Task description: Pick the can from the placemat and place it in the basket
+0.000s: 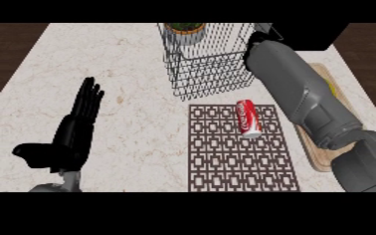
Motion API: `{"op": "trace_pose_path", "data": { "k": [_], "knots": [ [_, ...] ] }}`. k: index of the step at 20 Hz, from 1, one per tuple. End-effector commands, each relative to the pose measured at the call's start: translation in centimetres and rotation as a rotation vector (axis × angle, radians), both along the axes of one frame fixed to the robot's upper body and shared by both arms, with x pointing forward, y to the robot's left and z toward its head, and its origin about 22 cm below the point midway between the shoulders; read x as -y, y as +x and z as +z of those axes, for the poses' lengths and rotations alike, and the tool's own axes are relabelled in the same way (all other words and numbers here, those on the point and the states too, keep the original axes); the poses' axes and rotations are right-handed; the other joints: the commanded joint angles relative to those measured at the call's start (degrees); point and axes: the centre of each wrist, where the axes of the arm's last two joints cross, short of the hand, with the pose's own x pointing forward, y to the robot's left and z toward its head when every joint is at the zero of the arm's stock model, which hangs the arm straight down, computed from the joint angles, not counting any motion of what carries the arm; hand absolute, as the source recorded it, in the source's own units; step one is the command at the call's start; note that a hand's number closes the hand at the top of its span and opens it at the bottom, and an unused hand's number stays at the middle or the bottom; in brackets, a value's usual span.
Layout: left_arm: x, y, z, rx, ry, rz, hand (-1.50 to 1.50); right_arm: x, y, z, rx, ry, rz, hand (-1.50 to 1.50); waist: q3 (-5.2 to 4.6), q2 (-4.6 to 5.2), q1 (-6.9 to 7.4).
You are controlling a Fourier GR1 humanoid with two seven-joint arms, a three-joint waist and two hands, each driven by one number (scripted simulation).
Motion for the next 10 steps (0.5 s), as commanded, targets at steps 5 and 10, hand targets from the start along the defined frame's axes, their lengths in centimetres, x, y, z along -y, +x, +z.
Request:
{"op": "trace_pose_path", "data": {
  "k": [5, 10],
  "knots": [
    [1.4, 0.2, 0.0, -0.008, -0.013, -0.084, 0.00, -16.8, -6.4, 6.9, 0.346, 0.352, 0.772, 1.50, 2.49, 2.78, 8.28],
    [1.1, 0.7, -0.2, -0.012, -0.001, -0.042, 0.00, -19.2, -10.8, 7.8, 0.639, 0.563, 0.978, 1.50, 2.29, 4.15, 4.50]
  ]
}}
